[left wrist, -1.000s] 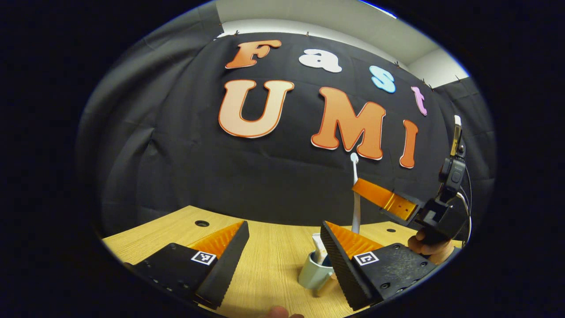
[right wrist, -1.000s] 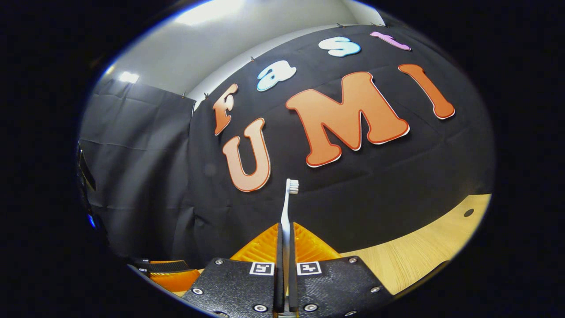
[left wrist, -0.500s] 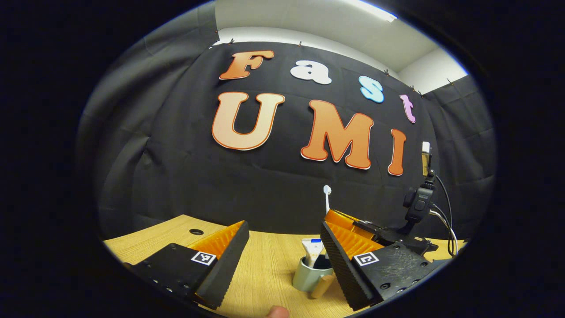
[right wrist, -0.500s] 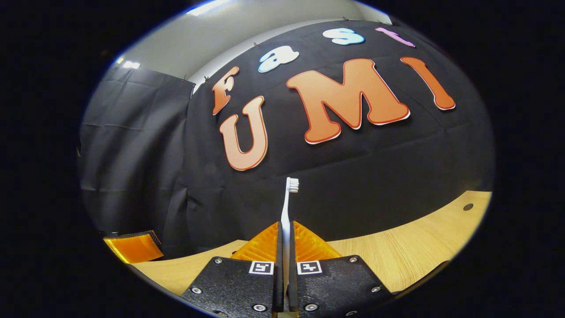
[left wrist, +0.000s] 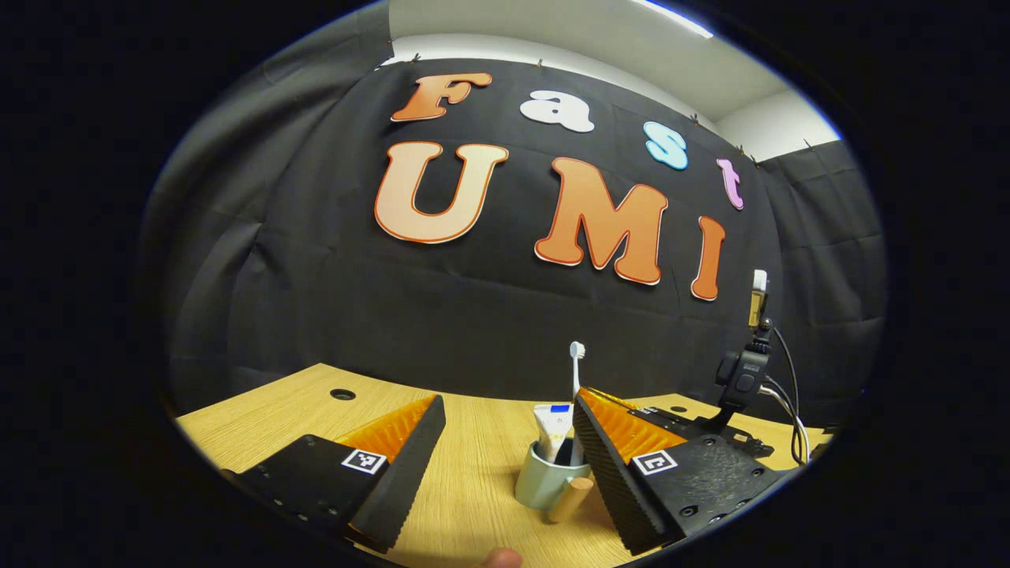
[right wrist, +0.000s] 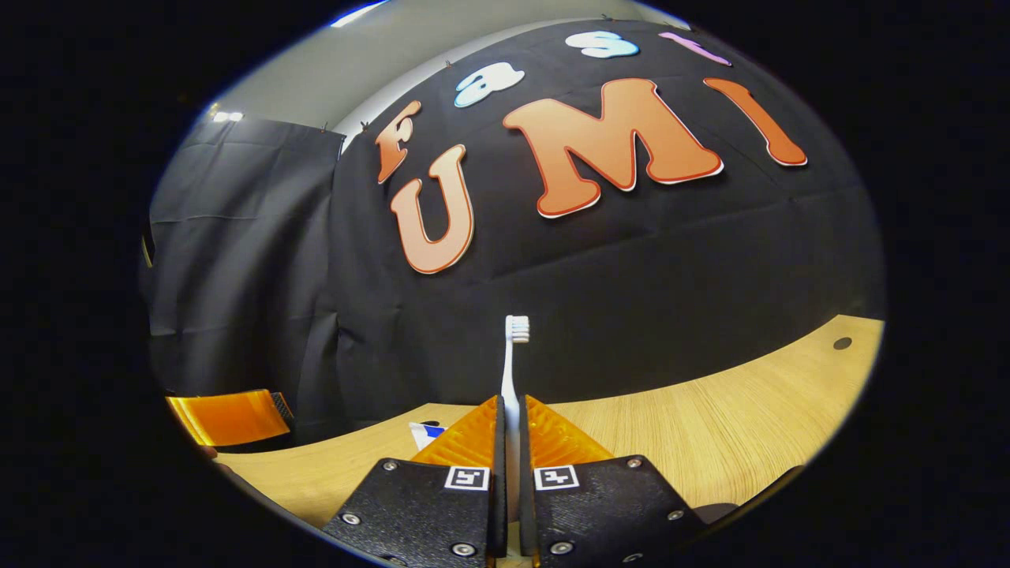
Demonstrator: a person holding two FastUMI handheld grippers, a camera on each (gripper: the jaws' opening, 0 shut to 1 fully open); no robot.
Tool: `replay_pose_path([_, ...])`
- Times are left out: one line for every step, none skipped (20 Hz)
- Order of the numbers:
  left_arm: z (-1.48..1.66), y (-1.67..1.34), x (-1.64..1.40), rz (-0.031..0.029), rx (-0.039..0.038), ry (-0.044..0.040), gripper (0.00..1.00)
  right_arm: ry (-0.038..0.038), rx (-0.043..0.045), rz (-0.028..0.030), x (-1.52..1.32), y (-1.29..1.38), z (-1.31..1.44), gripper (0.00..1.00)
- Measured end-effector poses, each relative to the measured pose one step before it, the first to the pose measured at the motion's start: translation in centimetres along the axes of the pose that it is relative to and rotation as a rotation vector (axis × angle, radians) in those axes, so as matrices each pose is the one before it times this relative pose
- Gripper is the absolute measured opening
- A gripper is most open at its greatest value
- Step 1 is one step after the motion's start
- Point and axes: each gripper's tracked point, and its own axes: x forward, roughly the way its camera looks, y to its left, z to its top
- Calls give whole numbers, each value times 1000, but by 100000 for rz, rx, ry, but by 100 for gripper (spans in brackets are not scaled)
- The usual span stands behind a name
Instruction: Put the toothbrush and toothpaste on the desktop into the cup, then pick up the cup and place it on the coaster on the desktop.
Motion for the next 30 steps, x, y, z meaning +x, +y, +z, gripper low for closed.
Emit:
replay_pose_path([-101,-270,67,-287,-41,747,97,122,-424,244,-224,-98,-7,7])
replay_pose_path([-163,-277,113,-402,-196,714,97,444,-590,80,-323,-208,-85,8])
replay_pose_path([-95,-359,98,-335,-477,961,97,1129,-438,-214,-286,-277,-264,8])
replay_pose_path([-344,-394,83,-556,-842,1314,100,1249,161,171,-462,-351,-338,8])
replay_pose_path([-296,-388,100,-247,-818,1375,97,2036,628,90,-327,-385,-300,8])
replay_pose_path([-342,-205,56,-128,-746,1352,97,1599,1098,141,-608,-351,-136,9])
replay_pose_path([-171,-240,-47,107,-706,1569,97,623,1100,417,-664,-291,258,10])
replay_pose_path([-343,-228,218,320,-1152,2011,97,987,296,79,-656,-232,248,10])
replay_pose_path([-395,-105,151,544,-1785,2998,97,2714,-694,-6,-798,-401,-92,13])
replay_pose_path([-332,-92,161,263,-2169,1818,97,2568,-1193,234,-1026,-351,-273,14])
replay_pose_path([-149,-103,65,5,-1391,2180,97,2879,-2156,-410,-1132,-631,-194,16])
replay_pose_path([-258,181,78,923,-190,1588,97,1843,-2267,-866,-1185,-805,-100,17])
replay_pose_path([17,192,102,1374,409,2021,97,983,-1642,-737,-1095,-686,32,18])
replay_pose_path([-83,-109,149,564,568,2563,97,557,-1448,-489,-1267,-575,208,20])
replay_pose_path([-57,-158,187,409,112,3045,97,-112,-588,231,-1115,-357,297,25])
replay_pose_path([-137,-240,311,-541,-338,3133,97,-1248,-138,587,-1125,-233,486,29])
replay_pose_path([93,-201,207,11,-815,2989,97,-1783,-373,156,-960,-334,672,41])
replay_pose_path([116,-102,98,-123,-109,2750,98,-1953,-856,-606,-950,-477,849,47])
replay_pose_path([274,-98,185,289,-274,2373,97,-1683,-829,-576,-796,-473,645,52])
replay_pose_path([126,-250,215,-379,326,2480,97,-948,-590,-537,-822,-460,416,62])
replay_pose_path([120,-252,5,-268,265,2320,97,-125,-245,-361,-773,-455,164,71])
replay_pose_path([-27,-265,455,-362,600,2858,97,447,87,-551,-880,-492,16,75])
replay_pose_path([-357,-182,382,-50,495,3272,97,488,-105,-672,-946,-540,-191,81])
replay_pose_path([-178,-334,514,-463,295,3165,97,30,-523,-699,-947,-522,-27,84])
replay_pose_path([-247,-295,180,-644,692,3562,97,-84,-1094,-747,-822,-500,-58,88])
replay_pose_path([-389,-394,266,154,890,3108,97,519,-1571,-1285,-824,-637,-47,89])
replay_pose_path([-250,-318,214,151,1667,3508,97,587,-1572,-1070,-850,-563,-95,90])
replay_pose_path([-689,-184,488,330,2072,3867,97,55,-1269,-643,-625,-359,12,91])
replay_pose_path([-401,-308,599,297,2141,3983,97,-222,-597,-196,-693,-282,130,92])
replay_pose_path([-322,-263,580,766,2005,3783,97,-660,472,-343,-551,-193,188,92])
